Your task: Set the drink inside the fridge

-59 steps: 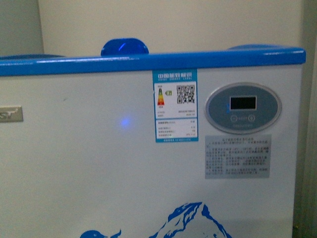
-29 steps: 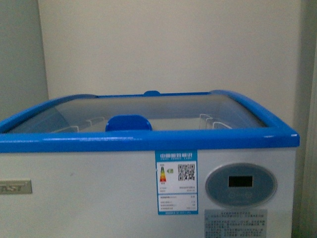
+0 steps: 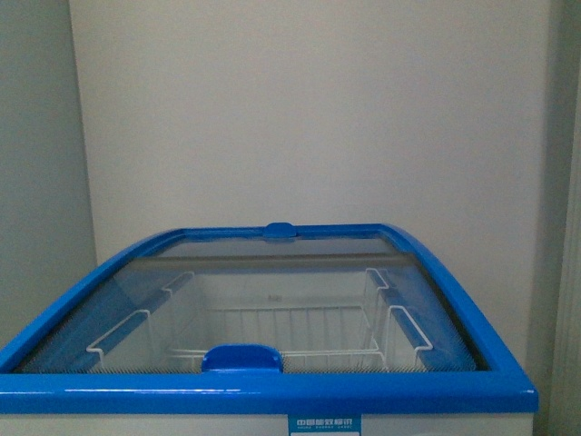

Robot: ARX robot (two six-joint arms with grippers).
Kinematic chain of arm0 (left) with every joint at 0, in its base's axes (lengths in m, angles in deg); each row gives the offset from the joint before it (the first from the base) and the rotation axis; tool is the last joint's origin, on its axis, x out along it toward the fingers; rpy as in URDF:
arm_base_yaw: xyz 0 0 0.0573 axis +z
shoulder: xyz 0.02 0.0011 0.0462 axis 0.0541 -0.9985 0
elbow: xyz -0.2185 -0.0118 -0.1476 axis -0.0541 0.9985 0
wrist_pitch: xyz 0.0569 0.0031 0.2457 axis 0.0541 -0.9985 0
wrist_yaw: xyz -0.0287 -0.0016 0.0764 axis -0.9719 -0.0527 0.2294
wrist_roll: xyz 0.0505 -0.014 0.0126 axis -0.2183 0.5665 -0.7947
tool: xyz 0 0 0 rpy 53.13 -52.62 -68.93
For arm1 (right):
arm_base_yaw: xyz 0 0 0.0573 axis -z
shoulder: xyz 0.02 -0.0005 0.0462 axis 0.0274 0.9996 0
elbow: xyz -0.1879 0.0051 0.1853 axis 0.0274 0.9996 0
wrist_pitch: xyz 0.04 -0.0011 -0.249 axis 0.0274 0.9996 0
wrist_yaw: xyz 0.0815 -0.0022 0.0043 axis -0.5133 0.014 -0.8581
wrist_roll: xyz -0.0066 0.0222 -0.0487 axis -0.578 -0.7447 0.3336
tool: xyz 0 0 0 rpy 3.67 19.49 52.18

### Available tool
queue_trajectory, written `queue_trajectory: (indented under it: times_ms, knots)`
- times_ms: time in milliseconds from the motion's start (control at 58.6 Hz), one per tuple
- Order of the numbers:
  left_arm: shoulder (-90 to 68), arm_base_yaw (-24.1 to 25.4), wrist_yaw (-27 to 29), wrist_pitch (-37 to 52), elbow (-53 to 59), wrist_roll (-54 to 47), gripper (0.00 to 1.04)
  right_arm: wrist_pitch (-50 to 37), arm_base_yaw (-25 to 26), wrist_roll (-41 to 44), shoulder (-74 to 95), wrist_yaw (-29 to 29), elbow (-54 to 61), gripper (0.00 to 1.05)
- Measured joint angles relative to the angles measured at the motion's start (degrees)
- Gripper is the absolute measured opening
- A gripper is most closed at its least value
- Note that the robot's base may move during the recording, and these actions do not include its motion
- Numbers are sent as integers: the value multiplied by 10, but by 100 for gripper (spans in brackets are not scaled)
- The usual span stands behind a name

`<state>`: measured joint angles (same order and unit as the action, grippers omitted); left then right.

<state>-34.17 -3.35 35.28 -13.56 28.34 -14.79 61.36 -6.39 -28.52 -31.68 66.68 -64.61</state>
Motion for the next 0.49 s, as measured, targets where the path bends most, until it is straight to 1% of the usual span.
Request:
queue_trajectory:
  times_ms: [222, 273, 307, 324, 358, 376, 461, 495]
  knots:
    - [0, 0, -3, -1, 0, 0, 97, 0, 0, 0, 0, 0, 0, 38]
    - [-33, 10, -69, -33, -15, 57, 97, 0, 0, 0, 0, 1, 0, 38]
    - [-68, 10, -98, -24, -19, 81, 97, 0, 0, 0, 0, 1, 0, 38]
    - [-93, 10, -116, -10, -20, 97, 97, 0, 0, 0, 0, 1, 0, 38]
    - [-120, 10, -126, 8, -22, 105, 97, 0, 0, 0, 0, 0, 0, 38]
    - [-147, 11, -144, 29, -23, 111, 97, 0, 0, 0, 0, 0, 0, 38]
    - [-249, 16, -170, 109, -40, 118, 97, 0, -1, 0, 0, 0, 0, 38]
    - [-307, 16, -179, 165, -62, 104, 97, 0, -1, 0, 0, 2, 0, 38]
